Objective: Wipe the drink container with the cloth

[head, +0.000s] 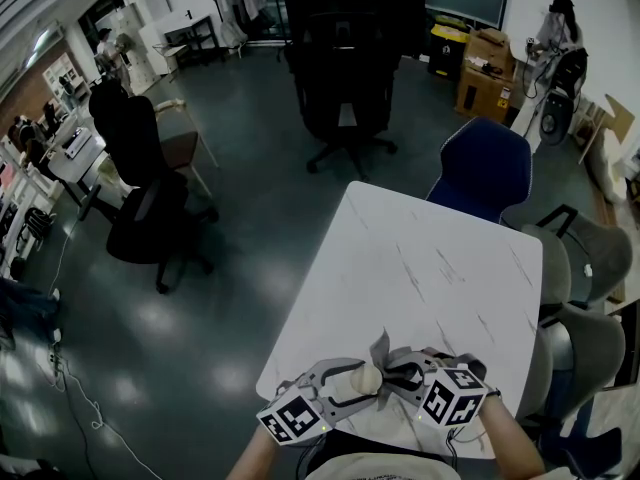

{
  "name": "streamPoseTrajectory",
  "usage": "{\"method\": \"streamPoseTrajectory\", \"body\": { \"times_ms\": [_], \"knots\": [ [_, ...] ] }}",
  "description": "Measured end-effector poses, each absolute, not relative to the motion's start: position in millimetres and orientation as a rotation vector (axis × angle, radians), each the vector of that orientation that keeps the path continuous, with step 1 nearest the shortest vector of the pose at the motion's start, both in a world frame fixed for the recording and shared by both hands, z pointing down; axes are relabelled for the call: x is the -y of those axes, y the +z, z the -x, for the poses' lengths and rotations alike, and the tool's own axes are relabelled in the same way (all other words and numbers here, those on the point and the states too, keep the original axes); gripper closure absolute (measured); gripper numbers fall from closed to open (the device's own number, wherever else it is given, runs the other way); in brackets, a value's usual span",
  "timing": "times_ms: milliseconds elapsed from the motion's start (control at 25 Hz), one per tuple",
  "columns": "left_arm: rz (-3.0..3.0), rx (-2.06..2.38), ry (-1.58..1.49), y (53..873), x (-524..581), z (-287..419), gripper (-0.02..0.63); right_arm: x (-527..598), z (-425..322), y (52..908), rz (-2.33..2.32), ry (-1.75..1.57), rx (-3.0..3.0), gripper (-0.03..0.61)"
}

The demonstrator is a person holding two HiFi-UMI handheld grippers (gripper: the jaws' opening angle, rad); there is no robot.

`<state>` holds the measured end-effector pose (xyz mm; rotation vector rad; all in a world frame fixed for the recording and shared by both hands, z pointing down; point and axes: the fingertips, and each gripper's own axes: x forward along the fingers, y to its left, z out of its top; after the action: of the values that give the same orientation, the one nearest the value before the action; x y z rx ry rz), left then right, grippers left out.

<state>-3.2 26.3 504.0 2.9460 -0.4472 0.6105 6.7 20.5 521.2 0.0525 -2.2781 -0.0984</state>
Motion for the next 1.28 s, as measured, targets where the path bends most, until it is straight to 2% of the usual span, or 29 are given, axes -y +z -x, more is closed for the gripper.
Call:
{"method": "streamPoseTrajectory", "body": {
  "times_ms": [520, 1280],
  "knots": [
    [-2.999, 0.114, 0.676, 507.0, -32.5, 0.4, 0.341, -18.1, -7.1, 515.0, -0.001, -0.178, 2.248, 0.522],
    [-2.998, 0.097, 0.654, 504.7, -32.4, 1.2, 0.341, -15.3, -6.1, 543.3, 0.009, -0.126, 2.231, 0.522]
  ]
}}
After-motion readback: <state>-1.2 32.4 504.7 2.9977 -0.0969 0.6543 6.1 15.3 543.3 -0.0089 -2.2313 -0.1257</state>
